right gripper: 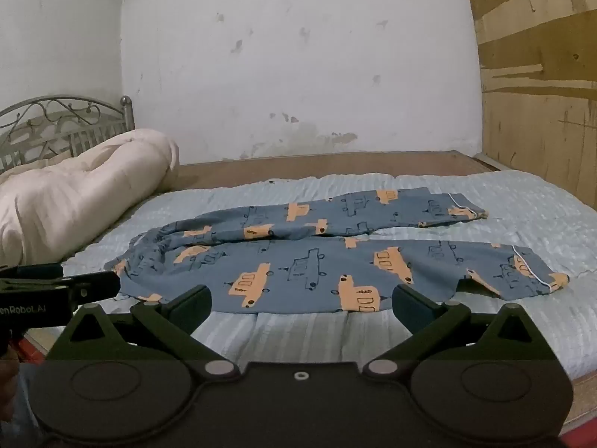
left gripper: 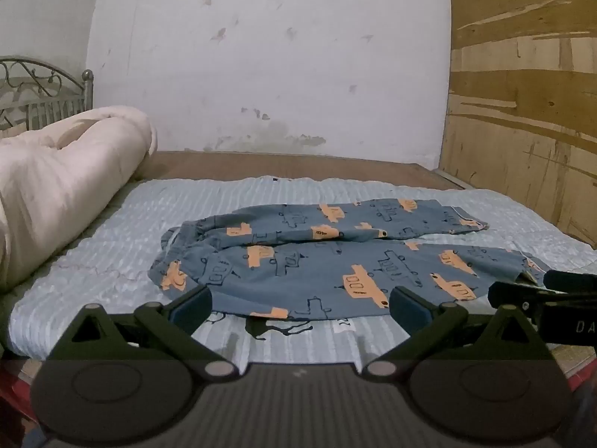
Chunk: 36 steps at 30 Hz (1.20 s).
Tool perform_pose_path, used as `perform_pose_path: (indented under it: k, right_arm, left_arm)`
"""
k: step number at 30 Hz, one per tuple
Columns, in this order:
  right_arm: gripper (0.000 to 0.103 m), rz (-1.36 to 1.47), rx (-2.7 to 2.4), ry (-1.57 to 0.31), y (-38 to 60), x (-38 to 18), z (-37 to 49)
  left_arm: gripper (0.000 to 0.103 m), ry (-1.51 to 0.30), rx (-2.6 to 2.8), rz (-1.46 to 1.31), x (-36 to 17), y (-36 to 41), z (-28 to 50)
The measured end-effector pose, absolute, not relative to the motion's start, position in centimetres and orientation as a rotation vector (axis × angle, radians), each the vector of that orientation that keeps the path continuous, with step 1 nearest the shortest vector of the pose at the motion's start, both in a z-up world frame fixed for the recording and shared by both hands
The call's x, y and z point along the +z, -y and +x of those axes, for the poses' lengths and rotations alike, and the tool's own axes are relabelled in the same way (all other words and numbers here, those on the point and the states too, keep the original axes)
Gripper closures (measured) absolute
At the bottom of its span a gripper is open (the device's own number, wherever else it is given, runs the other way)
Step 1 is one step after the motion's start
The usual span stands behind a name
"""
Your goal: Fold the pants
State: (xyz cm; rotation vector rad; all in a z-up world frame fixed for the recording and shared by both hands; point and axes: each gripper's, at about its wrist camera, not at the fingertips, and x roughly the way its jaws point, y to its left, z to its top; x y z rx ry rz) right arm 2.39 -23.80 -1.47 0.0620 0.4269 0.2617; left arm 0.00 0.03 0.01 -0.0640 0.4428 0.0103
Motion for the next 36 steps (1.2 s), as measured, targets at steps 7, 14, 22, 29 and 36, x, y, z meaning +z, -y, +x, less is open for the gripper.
perform_pose_path:
  k: [7, 14, 22, 29, 36]
  right_arm:
    - [0.001, 0.066, 0.26, -0.436, 23.9, -1.6, 2.4]
    - [0.001, 0.073, 0.26, -0.443, 24.3, -1.8, 2.6]
    - [0.001, 0.072, 0.263, -0.453, 23.9, -2.0, 2.9]
    - [0.001, 0.073, 0.26, -0.454, 23.9, -2.0, 2.9]
    - [0.001, 0.075, 0.259, -0.457, 23.9, -2.0, 3.0]
  left_arm:
    - [0.0, -0.446, 0.009, -0.061, 0.0, 0.0, -0.1]
    - [0.0, -0.45, 0.004, -0.06, -0.9, -0.1, -0.3]
    - [0.0, -0.468, 0.003, -0.067, -1.0, -0.1, 0.1]
    - [0.0, -0.469, 0.003, -0.072, -1.0, -0.2, 0.1]
    - [0.0, -0.474, 0.002, -0.073, -1.0, -0.3, 0.1]
